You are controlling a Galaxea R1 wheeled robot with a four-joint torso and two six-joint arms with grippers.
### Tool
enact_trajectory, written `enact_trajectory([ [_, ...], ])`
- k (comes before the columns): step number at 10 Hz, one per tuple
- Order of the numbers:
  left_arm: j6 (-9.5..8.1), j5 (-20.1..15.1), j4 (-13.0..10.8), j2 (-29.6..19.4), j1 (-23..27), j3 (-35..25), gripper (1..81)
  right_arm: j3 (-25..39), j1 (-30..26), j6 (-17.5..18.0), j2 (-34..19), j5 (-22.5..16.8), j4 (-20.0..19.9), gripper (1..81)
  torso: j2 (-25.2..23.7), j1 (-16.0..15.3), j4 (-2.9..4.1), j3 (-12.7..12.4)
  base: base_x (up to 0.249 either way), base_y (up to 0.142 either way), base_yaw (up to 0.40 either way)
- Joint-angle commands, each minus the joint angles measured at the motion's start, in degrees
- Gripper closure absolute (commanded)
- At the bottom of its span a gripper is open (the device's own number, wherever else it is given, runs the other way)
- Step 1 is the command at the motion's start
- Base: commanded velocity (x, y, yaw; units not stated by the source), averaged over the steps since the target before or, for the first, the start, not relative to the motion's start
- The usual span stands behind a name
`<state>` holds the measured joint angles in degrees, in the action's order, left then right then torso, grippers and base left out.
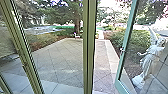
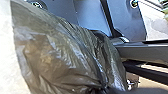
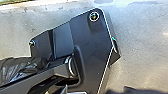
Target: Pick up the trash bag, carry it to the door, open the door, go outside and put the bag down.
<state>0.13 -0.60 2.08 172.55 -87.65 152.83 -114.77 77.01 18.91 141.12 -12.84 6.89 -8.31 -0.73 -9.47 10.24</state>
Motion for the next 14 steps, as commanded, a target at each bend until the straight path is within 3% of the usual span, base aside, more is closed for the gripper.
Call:
enact_trajectory([
  [1,0.31,-3.27,-0.41,0.35,2.70,-0.08,81.1,-23.77,6.44,-15.12,18.66,4.49,-5.14,1.0,0.00,0.00,0.00,0.00,0.000,0.000,0.000],
  [5,0.31,-1.77,-0.33,0.44,2.79,-0.08,81.1,-30.05,7.42,-15.04,25.63,4.40,-5.57,1.0,0.00,0.00,0.00,-0.02,0.000,0.000,0.000],
  [9,0.22,-0.63,-0.24,1.05,2.79,1.68,81.1,-30.94,8.56,-15.47,28.89,5.09,-4.27,1.0,-0.02,0.00,0.00,-0.05,0.000,0.000,0.000],
  [11,0.22,0.07,-0.24,1.05,3.05,1.86,81.1,-31.80,9.97,-15.92,30.30,12.63,-2.49,1.0,-0.02,0.02,0.00,-0.05,0.000,0.000,0.000],
  [14,0.31,-0.11,-0.67,1.66,3.67,1.86,81.1,-35.50,10.33,-15.92,32.41,13.28,-2.67,1.0,-0.02,0.02,0.00,-0.07,0.000,0.000,0.000],
])
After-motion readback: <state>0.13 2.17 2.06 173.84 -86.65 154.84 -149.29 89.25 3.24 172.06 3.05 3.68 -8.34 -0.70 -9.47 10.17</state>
